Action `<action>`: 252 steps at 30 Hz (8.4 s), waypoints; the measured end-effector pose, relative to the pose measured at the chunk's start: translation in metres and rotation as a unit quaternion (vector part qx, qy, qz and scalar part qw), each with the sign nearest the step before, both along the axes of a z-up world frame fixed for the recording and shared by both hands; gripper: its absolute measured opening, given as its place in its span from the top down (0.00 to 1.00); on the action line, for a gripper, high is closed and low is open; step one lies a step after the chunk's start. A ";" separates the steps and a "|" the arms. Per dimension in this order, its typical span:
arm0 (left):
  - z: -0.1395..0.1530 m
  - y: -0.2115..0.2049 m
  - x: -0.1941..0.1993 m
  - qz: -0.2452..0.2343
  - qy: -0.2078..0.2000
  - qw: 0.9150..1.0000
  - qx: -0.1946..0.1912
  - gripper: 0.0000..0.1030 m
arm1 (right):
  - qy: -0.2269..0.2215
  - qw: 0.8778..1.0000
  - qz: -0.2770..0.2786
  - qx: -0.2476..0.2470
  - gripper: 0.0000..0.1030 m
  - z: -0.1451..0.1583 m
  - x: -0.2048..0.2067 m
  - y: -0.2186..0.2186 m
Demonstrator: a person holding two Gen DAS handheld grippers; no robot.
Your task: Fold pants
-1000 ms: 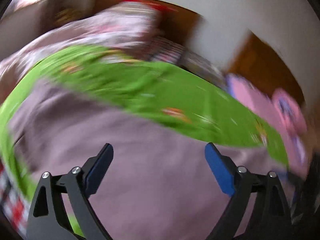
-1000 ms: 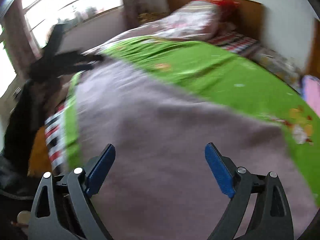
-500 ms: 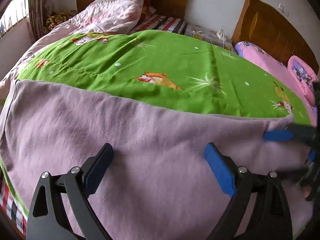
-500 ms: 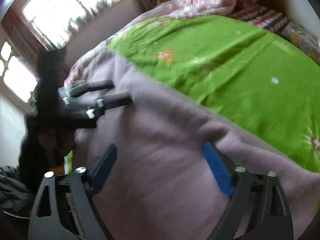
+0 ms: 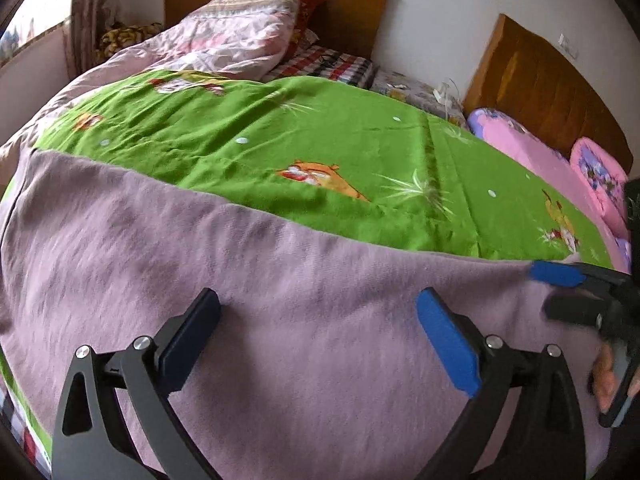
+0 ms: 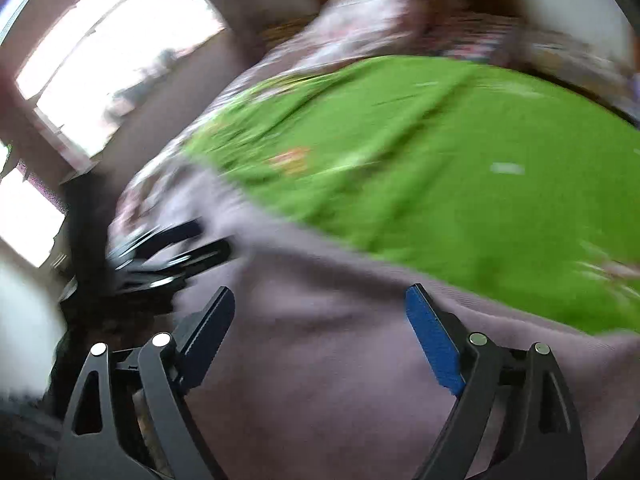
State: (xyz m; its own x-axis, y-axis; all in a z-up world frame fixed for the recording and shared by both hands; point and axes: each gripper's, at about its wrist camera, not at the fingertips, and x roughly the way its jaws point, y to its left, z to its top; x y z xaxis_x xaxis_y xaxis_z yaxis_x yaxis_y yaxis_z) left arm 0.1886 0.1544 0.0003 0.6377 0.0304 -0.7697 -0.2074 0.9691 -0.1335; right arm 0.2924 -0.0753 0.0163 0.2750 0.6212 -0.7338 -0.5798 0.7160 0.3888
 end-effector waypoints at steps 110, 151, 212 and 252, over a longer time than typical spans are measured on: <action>0.121 0.158 -0.115 0.066 -0.277 0.957 -0.049 0.86 | -0.155 0.955 0.242 -0.070 0.05 0.006 -0.095 0.219; 0.044 -0.004 -0.121 -0.130 -0.109 0.980 -0.107 0.08 | 0.141 0.987 -0.020 0.072 0.14 -0.020 -0.127 -0.054; -0.003 0.037 -0.125 0.010 -0.004 0.999 0.045 0.01 | 0.070 0.983 -0.121 0.122 0.86 -0.038 -0.131 -0.086; 0.025 -0.068 0.017 -0.153 0.055 0.987 0.008 0.02 | -0.116 0.990 -0.049 -0.063 0.19 0.031 -0.115 -0.084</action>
